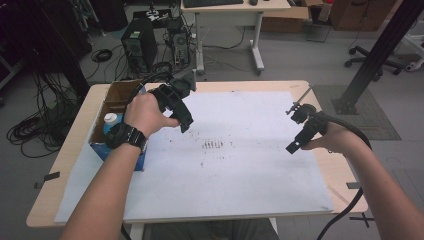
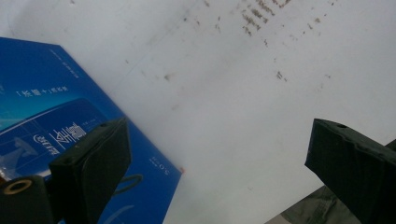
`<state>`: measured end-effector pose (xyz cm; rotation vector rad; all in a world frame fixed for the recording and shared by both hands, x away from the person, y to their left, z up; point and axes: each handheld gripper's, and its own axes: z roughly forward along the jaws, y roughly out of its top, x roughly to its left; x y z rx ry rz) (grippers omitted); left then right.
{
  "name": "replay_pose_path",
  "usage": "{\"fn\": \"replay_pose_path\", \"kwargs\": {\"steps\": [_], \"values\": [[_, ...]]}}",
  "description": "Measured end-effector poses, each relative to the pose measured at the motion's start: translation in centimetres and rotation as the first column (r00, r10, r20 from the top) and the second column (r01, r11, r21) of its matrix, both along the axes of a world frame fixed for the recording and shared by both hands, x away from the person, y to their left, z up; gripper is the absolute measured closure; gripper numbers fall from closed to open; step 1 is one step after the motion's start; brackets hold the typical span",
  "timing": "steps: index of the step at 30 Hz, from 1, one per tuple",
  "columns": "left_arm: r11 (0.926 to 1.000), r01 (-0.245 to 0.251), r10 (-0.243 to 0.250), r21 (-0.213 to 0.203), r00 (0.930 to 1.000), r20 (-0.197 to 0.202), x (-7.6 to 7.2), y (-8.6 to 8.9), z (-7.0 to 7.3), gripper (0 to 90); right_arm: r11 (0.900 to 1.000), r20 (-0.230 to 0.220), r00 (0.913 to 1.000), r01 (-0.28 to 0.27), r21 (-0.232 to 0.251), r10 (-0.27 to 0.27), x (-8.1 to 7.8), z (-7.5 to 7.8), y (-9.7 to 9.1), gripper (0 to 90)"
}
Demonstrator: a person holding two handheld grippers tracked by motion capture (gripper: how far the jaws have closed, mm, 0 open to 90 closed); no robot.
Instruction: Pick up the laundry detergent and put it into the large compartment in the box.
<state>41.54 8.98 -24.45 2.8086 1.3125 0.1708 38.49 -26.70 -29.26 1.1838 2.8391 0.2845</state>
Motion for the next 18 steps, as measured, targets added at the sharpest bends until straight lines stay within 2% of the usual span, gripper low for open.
{"fn": "replay_pose_path", "kwargs": {"steps": [6,18], "values": [[1.0000,0.001,-0.001,0.003,1.0000,-0.009,0.16,0.13,-0.54,7.0,1.0000,-0.002,1.0000,0.003,-0.001,-0.003,0.21,-0.05,0.02,12.8],[1.0000,0.004,-0.004,-0.002,0.9999,-0.010,-0.01,0.03,-0.45,7.0,1.0000,-0.002,1.0000,0.004,-0.003,-0.004,0.00,0.06,0.24,12.8]]}}
